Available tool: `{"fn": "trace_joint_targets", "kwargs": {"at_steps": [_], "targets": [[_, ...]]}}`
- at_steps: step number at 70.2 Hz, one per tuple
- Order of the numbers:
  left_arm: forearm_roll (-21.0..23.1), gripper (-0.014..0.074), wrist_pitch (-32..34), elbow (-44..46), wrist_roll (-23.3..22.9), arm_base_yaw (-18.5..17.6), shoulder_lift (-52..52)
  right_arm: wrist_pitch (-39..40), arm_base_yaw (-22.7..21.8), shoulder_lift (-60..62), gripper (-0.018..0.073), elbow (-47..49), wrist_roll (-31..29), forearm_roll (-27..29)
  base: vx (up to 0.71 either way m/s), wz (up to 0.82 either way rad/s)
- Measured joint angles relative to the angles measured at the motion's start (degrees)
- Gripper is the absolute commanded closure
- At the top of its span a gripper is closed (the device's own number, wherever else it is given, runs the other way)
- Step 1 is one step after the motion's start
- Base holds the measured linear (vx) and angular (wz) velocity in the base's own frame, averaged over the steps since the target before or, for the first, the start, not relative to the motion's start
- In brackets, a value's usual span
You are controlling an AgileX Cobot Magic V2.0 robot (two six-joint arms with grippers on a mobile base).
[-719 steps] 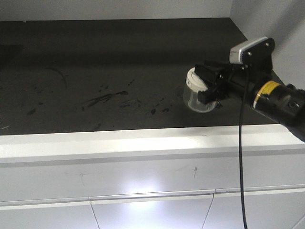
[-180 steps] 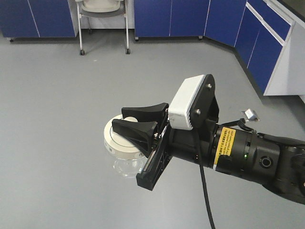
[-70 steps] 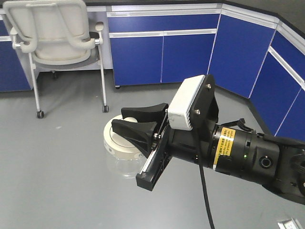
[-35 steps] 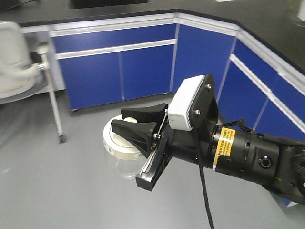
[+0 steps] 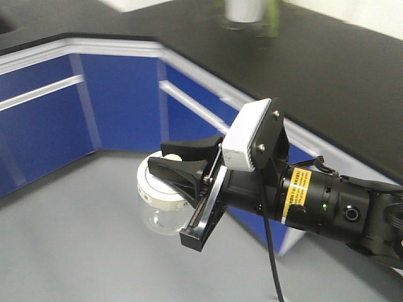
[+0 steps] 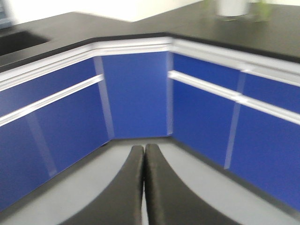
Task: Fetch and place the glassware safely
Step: 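Carry the jar in the right gripper while driving to the black bench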
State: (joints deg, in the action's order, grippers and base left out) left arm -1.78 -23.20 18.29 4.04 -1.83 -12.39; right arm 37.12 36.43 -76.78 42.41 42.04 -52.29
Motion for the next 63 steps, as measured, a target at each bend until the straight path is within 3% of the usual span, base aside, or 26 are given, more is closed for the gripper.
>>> {"fn": "trace_joint_targets", "kwargs": {"at_steps": [63], "targets": [[0.0,0.0603,0.0,0.0,0.0,0.0,0.0,0.0,0.0,0.0,0.0563,0.0,0.0,0.0,0.21,-0.77]]}}
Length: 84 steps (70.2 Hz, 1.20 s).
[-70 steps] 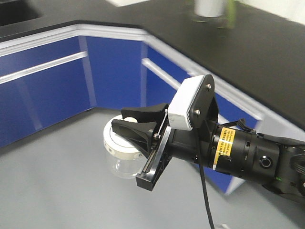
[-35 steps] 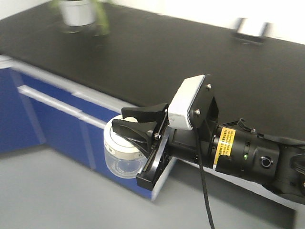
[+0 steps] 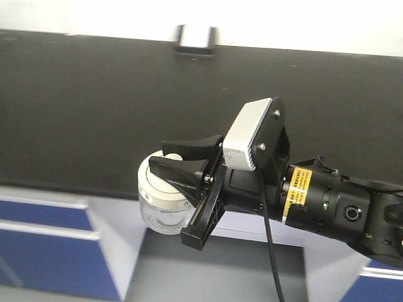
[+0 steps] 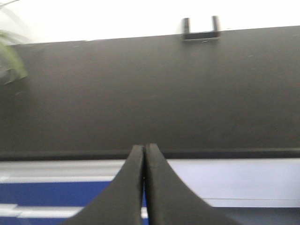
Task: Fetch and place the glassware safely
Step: 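Carry the jar in the right gripper while driving to the black bench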
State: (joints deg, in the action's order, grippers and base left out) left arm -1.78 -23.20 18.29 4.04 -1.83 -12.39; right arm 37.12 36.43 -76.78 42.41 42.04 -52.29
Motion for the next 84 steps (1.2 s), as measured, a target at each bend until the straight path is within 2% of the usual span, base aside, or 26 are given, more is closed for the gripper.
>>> {"fn": "trace_joint_targets", "kwargs": {"at_steps": [24,84], "targets": [[0.0,0.0603,0.0,0.0,0.0,0.0,0.0,0.0,0.0,0.0,0.0563,0.0,0.0,0.0,0.13,-0.36],[0.0,0.0603,0.0,0.0,0.0,0.0,0.0,-0.4,0.0,0.0,0.0563,0.0,0.0,0.0,0.13,-0.06]]}}
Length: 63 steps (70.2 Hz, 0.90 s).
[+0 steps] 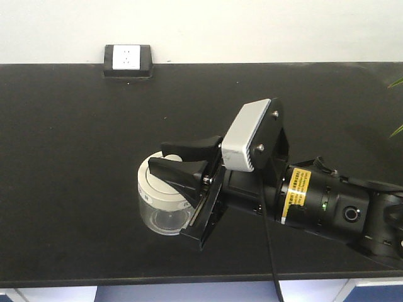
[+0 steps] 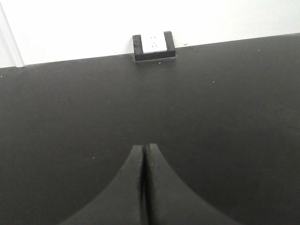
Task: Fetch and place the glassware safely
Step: 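Carry the jar in the right gripper while driving to the black bench, then lower the held jar onto the black bench with the right gripper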
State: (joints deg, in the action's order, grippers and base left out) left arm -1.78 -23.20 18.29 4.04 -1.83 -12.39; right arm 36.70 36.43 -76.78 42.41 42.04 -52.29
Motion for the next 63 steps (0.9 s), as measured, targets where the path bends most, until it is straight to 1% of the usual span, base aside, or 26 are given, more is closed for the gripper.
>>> {"fn": "trace_joint_targets", "kwargs": {"at_steps": [63], "targets": [[0.1,0.0603,-0.1,0.0,0.0,0.0,0.0,-0.1,0.0,-0.2,0.0563,-0.2,0.0,0.0,0.07,0.03]]}}
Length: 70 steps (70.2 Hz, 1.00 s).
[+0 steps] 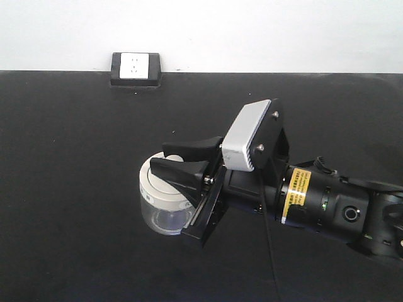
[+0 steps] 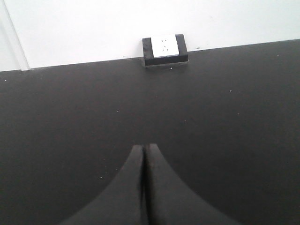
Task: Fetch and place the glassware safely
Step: 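Lower the held jar onto the black bench with the right gripper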
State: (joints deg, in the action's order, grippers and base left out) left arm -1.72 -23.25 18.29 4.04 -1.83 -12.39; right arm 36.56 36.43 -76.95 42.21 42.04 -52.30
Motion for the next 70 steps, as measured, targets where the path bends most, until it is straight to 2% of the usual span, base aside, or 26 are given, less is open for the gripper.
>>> {"fn": "trace_joint_targets", "kwargs": {"at_steps": [59,65,70], "targets": [[0.0,0.0603,-0.2,0.0,0.0,0.0,-0.1,-0.2,0.0,-0.3,0.0563,0.0,1.1,0.1,0.00,0.00],[0.0,0.0603,-0.2,0.0,0.0,0.0,-0.1,-1.2,0.0,-0.3,0.0563,0.0,1.3,1.5,0.00,0.00],[0.0,0.0603,-0.2,0.0,0.0,0.0,-0.1,-4.4,0.0,-0.3,0.0563,0.1,0.8,4.8,0.00,0.00]]}}
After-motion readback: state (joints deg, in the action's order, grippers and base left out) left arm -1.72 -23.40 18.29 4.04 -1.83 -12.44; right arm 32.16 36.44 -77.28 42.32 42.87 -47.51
